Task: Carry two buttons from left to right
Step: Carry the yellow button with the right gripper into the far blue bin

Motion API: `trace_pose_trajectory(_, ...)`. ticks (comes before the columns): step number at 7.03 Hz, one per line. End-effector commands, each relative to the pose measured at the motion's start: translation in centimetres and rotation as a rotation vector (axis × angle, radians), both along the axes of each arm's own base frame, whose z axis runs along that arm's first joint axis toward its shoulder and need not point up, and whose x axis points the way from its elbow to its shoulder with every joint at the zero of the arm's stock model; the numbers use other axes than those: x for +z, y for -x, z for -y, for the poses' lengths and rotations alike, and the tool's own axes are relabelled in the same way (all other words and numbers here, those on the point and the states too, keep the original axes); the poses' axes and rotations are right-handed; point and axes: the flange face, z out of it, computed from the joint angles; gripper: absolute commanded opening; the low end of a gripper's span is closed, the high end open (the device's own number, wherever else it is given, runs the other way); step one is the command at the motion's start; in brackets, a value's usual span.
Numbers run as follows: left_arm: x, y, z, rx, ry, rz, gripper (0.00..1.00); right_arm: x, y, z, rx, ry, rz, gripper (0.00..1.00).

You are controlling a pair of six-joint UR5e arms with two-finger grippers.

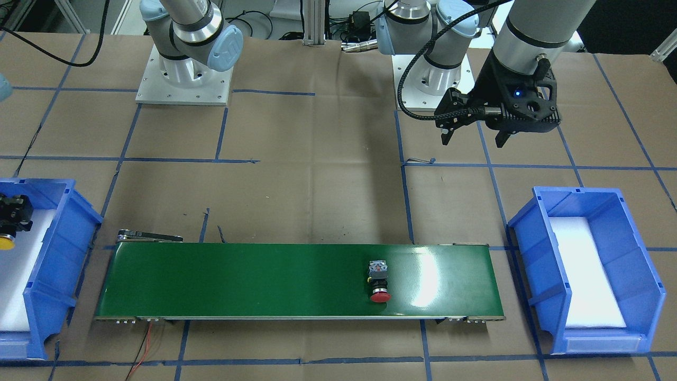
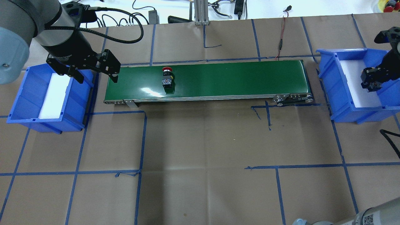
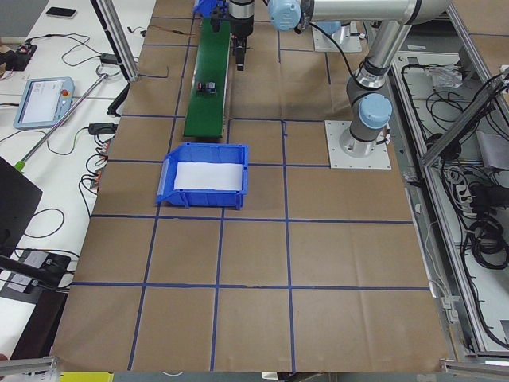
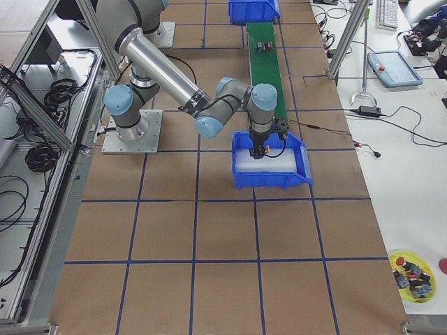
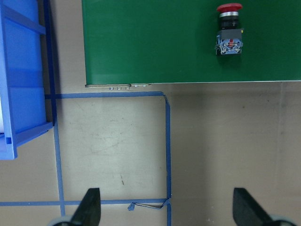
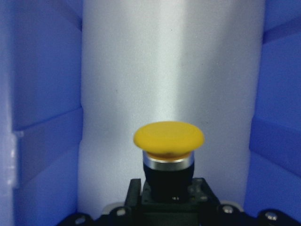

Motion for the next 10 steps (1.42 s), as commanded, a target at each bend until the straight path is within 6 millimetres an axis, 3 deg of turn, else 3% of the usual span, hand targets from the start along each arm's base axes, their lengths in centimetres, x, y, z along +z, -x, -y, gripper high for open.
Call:
trace_pose_trajectory(1, 0.1, -0.1, -0.1, -0.006, 0.002, 0.002, 1.0, -4.2, 0.2, -0.1, 0.017, -0.018, 0.009, 0.02)
trace_pose_trajectory(3, -0.1, -0.1, -0.2, -0.006, -0.002, 0.002, 1.0, -7.3, 0.4, 0.0, 0.013, -0.065, 0.036, 0.02)
trace_pose_trajectory(4, -0.1, -0.1, -0.2, -0.006, -0.002, 0.002, 1.0, -7.3, 0.5, 0.0, 0.011, -0.067, 0.031, 0.04)
trace_pose_trajectory(5, -0.1, 0.0, -0.3, -0.006, -0.002, 0.002, 1.0, -7.0, 0.6, 0.0, 0.009, -0.065, 0.023, 0.26)
trace_pose_trajectory(6, 0.0, 0.0, -0.3, -0.006, 0.0, 0.002, 1.0, -6.9, 0.6, 0.1, 0.003, -0.063, 0.02, 0.83)
trace_pose_trajectory(7, -0.1, 0.0, -0.4, -0.006, -0.002, 0.002, 1.0, -6.7, 0.6, 0.1, 0.001, -0.06, 0.019, 0.94)
trace_pose_trajectory(8, -0.1, 0.0, -0.4, -0.004, -0.002, 0.002, 1.0, -6.4, 0.6, 0.1, 0.0, -0.057, 0.017, 0.98)
trace_pose_trajectory(10, -0.1, -0.1, -0.4, -0.004, -0.002, 0.003, 1.0, -5.5, 0.8, 0.5, -0.002, -0.048, 0.009, 0.99)
